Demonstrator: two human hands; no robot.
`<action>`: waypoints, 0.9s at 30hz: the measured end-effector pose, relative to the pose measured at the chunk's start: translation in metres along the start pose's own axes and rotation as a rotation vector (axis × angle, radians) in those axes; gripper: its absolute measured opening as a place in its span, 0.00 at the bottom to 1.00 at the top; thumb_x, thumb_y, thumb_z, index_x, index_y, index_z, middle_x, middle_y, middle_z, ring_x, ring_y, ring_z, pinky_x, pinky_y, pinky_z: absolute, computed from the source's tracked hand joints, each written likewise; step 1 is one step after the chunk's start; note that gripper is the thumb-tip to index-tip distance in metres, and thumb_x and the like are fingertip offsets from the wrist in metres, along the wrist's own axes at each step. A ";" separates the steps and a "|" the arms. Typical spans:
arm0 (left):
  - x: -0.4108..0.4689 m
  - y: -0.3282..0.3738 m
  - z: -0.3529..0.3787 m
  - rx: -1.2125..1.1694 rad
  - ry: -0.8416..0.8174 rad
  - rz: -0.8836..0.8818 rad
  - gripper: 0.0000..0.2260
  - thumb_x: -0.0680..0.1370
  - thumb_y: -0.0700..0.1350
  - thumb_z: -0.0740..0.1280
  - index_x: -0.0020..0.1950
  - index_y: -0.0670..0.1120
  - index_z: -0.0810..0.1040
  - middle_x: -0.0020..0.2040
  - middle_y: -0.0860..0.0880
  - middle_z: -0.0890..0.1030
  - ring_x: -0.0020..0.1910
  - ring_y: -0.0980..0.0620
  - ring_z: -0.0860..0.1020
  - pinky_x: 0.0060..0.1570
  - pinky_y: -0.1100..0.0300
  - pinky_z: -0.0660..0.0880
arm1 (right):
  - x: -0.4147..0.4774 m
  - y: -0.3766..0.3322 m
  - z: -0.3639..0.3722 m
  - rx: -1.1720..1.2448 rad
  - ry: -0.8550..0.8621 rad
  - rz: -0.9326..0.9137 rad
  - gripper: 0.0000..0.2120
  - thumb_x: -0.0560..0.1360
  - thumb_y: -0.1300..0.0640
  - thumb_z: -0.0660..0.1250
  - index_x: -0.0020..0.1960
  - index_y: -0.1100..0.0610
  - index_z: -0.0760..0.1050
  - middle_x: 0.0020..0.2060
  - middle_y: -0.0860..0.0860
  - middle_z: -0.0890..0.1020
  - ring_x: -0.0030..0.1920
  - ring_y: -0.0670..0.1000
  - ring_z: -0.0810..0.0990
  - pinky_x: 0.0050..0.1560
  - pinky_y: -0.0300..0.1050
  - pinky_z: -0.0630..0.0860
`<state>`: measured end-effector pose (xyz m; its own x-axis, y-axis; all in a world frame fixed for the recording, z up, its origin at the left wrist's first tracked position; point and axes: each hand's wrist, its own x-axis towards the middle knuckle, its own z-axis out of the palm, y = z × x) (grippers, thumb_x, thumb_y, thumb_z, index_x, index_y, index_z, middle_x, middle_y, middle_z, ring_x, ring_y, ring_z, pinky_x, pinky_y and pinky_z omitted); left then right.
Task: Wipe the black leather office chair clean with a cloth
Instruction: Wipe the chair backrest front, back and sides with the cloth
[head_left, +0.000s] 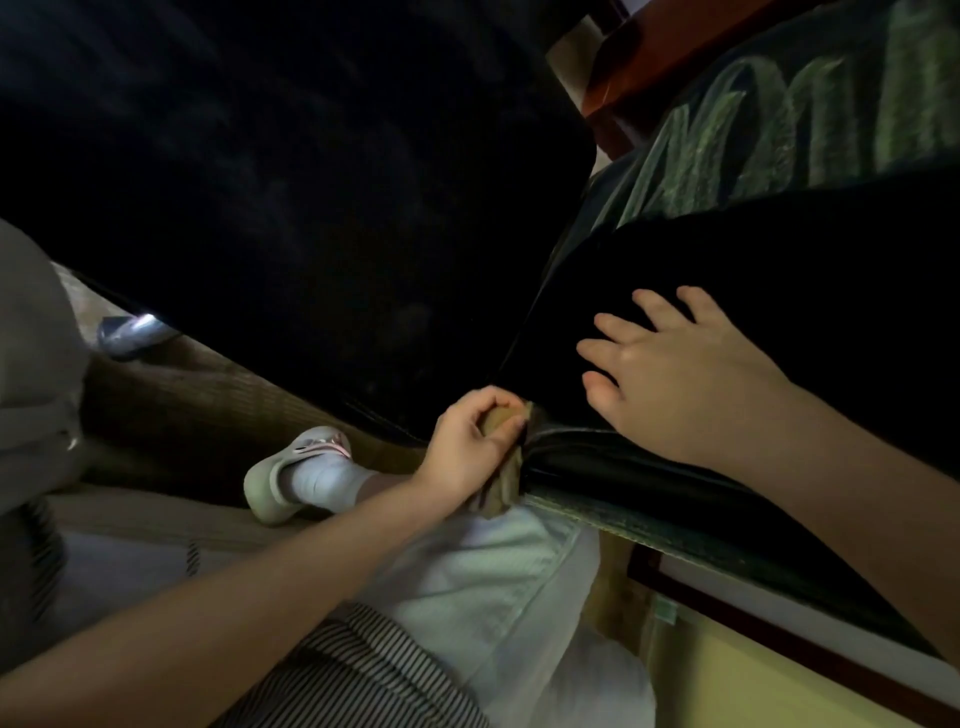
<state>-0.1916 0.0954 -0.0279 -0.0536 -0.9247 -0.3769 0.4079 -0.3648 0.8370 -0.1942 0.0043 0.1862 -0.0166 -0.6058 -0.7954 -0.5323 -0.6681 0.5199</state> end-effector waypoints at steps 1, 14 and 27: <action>0.009 0.001 0.001 0.030 0.009 0.011 0.03 0.75 0.38 0.68 0.44 0.45 0.79 0.44 0.46 0.80 0.44 0.52 0.78 0.50 0.57 0.75 | 0.000 0.000 0.000 -0.005 0.001 0.001 0.24 0.82 0.46 0.42 0.76 0.50 0.52 0.77 0.50 0.51 0.76 0.57 0.46 0.73 0.57 0.43; 0.001 -0.034 -0.033 0.396 -0.251 0.329 0.04 0.74 0.43 0.67 0.45 0.52 0.75 0.47 0.54 0.76 0.44 0.54 0.78 0.45 0.57 0.75 | 0.000 0.000 0.002 -0.024 0.019 0.000 0.24 0.82 0.46 0.42 0.76 0.50 0.52 0.77 0.49 0.51 0.76 0.56 0.46 0.73 0.56 0.43; 0.003 -0.003 -0.012 0.103 -0.142 -0.100 0.06 0.78 0.44 0.65 0.42 0.52 0.76 0.34 0.57 0.75 0.34 0.61 0.72 0.41 0.62 0.70 | 0.001 0.000 0.003 0.015 0.023 0.004 0.24 0.82 0.46 0.43 0.76 0.49 0.53 0.77 0.49 0.51 0.76 0.55 0.45 0.73 0.55 0.42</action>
<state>-0.1819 0.0951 -0.0365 -0.2201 -0.8868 -0.4064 0.2994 -0.4579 0.8371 -0.1967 0.0042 0.1844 0.0001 -0.6183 -0.7860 -0.5450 -0.6590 0.5183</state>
